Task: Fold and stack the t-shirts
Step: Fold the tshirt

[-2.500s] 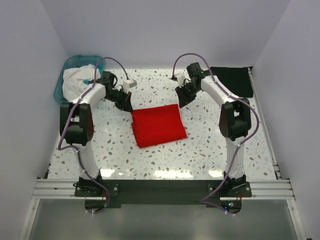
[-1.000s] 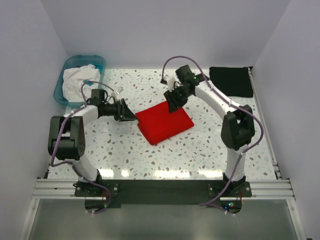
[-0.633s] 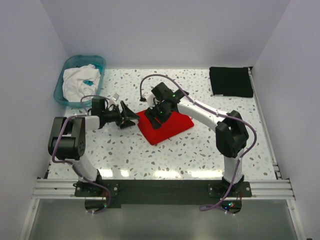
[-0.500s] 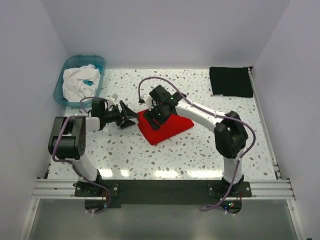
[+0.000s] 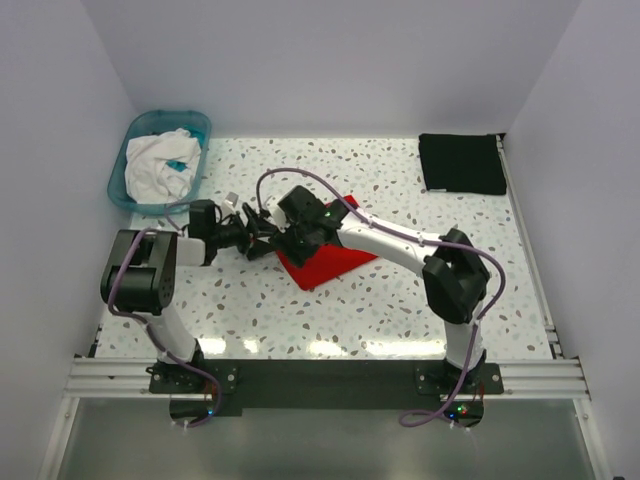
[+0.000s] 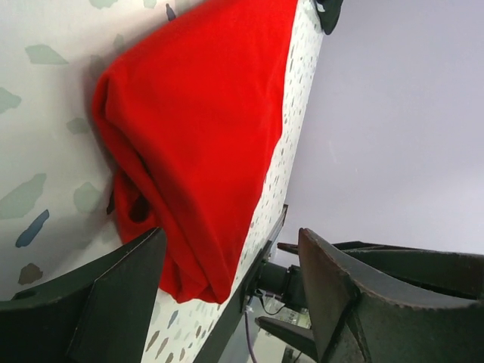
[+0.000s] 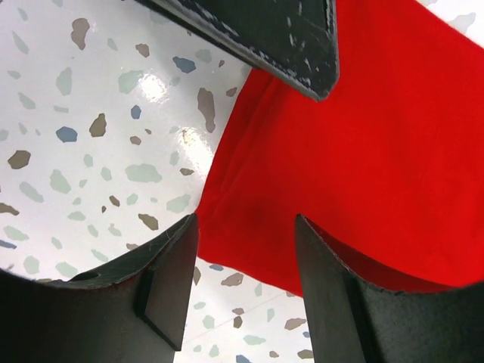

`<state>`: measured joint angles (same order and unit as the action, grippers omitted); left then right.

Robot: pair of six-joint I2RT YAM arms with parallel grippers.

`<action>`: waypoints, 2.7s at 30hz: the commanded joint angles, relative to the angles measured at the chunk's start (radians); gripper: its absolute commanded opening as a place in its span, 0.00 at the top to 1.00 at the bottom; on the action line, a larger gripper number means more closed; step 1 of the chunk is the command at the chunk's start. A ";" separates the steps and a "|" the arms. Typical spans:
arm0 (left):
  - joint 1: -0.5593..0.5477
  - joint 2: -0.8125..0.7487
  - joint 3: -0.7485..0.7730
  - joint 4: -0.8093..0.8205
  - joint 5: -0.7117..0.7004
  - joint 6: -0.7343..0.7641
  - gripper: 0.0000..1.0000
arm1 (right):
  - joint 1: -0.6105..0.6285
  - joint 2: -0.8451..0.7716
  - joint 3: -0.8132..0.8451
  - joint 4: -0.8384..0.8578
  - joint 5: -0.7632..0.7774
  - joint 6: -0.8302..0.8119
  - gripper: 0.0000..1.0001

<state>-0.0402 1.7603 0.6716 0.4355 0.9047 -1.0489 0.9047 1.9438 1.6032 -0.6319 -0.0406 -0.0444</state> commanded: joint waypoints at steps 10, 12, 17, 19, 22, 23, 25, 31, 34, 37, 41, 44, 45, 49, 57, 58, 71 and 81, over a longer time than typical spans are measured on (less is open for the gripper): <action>-0.024 0.063 -0.003 0.075 -0.046 -0.049 0.25 | 0.056 0.018 -0.124 0.133 0.126 0.014 0.43; -0.024 0.079 0.005 0.062 -0.052 -0.042 0.25 | 0.059 0.024 -0.141 0.152 0.134 0.018 0.43; -0.024 0.096 0.022 0.008 -0.078 -0.003 0.26 | 0.074 0.027 -0.135 0.155 0.156 0.037 0.43; -0.024 0.100 0.022 -0.004 -0.084 0.003 0.26 | 0.077 0.021 -0.124 0.152 0.165 0.067 0.43; -0.024 0.102 0.025 -0.009 -0.092 0.004 0.26 | 0.083 0.026 -0.101 0.150 0.195 0.084 0.44; -0.024 0.102 0.025 -0.011 -0.096 0.004 0.26 | 0.085 0.035 -0.089 0.146 0.203 0.090 0.44; -0.024 0.103 0.026 -0.011 -0.098 0.003 0.26 | 0.085 0.049 -0.078 0.146 0.219 0.100 0.44; -0.024 0.102 0.026 -0.017 -0.107 0.001 0.26 | 0.091 0.070 -0.057 0.146 0.231 0.110 0.43; -0.024 0.103 0.026 -0.017 -0.112 -0.003 0.26 | 0.092 0.089 -0.066 0.144 0.242 0.103 0.48; -0.024 0.103 0.036 -0.020 -0.118 -0.006 0.26 | 0.092 0.107 -0.084 0.143 0.248 0.087 0.65; -0.023 0.116 0.048 -0.021 -0.122 -0.008 0.26 | 0.092 0.116 -0.098 0.133 0.239 0.080 0.89; -0.021 0.125 0.057 -0.018 -0.127 -0.008 0.26 | 0.094 0.107 -0.098 0.124 0.228 0.084 1.00; -0.021 0.128 0.057 -0.017 -0.128 -0.008 0.26 | 0.094 0.106 -0.097 0.123 0.223 0.087 1.00; -0.020 0.137 0.069 -0.009 -0.133 -0.019 0.26 | 0.095 0.063 -0.092 0.112 0.217 0.083 1.00; -0.015 0.137 0.074 -0.020 -0.145 -0.017 0.26 | 0.103 -0.006 -0.157 0.115 0.182 0.049 1.00; -0.015 0.137 0.074 -0.023 -0.147 -0.016 0.26 | 0.103 -0.009 -0.172 0.116 0.177 0.049 1.00; -0.009 0.136 0.111 -0.058 -0.161 0.024 0.26 | 0.103 0.078 -0.154 0.141 0.110 0.064 0.69; 0.022 0.284 0.452 -0.273 -0.202 0.278 0.25 | 0.001 -0.098 -0.017 0.078 -0.096 -0.057 0.21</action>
<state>-0.0463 1.9923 0.9985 0.2428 0.7811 -0.9184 0.9722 1.9846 1.5097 -0.5278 -0.0113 -0.0345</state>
